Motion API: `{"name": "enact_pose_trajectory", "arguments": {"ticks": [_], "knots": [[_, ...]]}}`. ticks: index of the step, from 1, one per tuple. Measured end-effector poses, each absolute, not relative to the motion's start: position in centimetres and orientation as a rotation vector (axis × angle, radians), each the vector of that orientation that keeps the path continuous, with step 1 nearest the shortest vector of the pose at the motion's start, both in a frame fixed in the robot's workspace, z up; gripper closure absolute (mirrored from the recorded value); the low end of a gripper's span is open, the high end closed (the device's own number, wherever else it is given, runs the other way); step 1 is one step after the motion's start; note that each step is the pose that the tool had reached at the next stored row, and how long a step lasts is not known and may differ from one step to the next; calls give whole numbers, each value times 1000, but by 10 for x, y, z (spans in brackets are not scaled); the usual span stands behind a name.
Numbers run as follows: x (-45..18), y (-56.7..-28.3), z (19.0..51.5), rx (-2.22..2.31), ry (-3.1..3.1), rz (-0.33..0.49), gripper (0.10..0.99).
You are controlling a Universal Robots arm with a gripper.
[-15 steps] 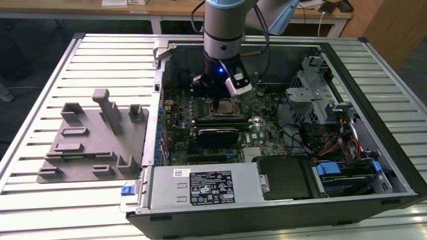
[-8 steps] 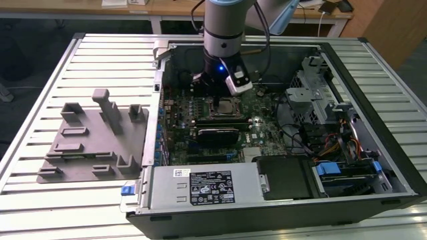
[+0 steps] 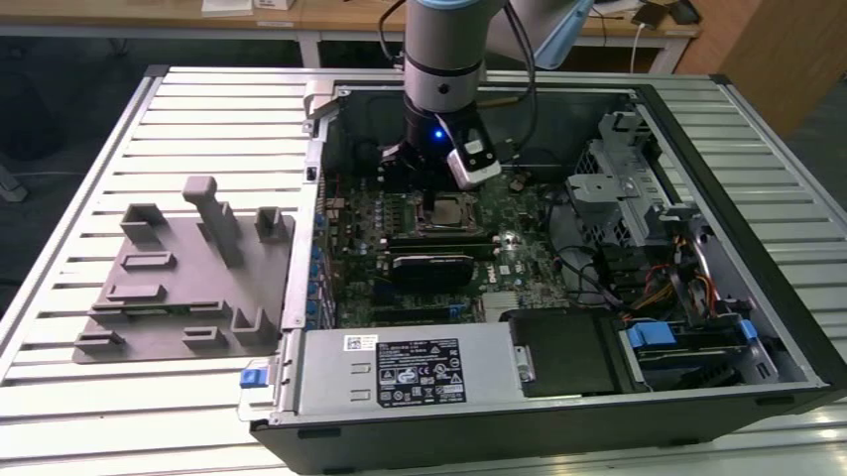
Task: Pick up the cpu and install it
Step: 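Close the cpu cover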
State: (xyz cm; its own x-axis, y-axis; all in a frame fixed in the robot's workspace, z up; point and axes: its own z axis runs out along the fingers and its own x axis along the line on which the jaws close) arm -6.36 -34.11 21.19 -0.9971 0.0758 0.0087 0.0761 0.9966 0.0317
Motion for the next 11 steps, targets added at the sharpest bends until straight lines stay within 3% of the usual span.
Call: {"name": "enact_pose_trajectory", "arguments": {"ticks": [11], "knots": [[-64, -341, 225, -119, -3132, -51, 980]]}}
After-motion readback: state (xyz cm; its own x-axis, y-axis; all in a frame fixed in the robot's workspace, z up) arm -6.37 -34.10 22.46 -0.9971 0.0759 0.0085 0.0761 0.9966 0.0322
